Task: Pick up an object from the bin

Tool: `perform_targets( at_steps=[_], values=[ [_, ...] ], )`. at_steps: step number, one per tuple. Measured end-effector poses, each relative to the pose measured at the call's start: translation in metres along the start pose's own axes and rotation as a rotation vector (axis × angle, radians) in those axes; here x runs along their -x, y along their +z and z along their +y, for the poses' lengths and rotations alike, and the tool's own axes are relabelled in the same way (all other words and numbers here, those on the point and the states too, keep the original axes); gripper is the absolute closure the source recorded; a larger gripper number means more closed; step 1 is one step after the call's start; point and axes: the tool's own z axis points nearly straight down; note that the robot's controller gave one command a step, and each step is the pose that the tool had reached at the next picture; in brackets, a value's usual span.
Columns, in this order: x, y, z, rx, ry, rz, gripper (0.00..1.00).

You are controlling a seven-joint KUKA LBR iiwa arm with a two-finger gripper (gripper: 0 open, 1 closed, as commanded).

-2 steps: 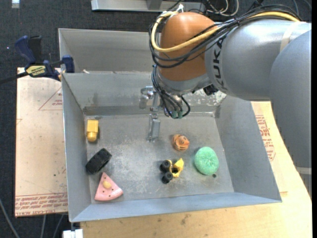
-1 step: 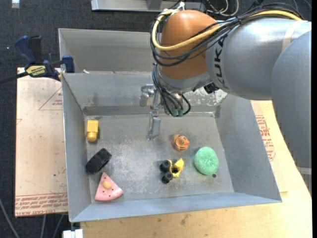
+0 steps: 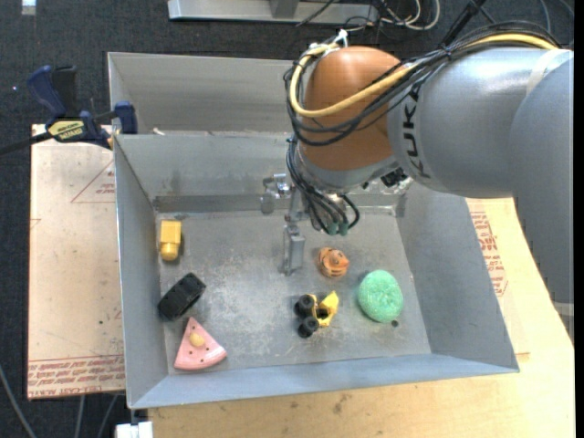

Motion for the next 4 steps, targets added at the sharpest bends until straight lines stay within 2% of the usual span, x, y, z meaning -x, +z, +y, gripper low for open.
perform_targets(
  at_steps=[1,2,3,4],
  values=[
    [-0.017,0.043,-0.021,0.0,-0.23,0.013,0.0],
    [-0.015,0.051,-0.026,0.0,-0.254,0.009,0.0],
    [-0.016,0.038,-0.022,-0.001,-0.179,0.017,0.0],
    [-0.048,-0.016,-0.038,0.002,-0.249,0.02,0.0]
  ],
)
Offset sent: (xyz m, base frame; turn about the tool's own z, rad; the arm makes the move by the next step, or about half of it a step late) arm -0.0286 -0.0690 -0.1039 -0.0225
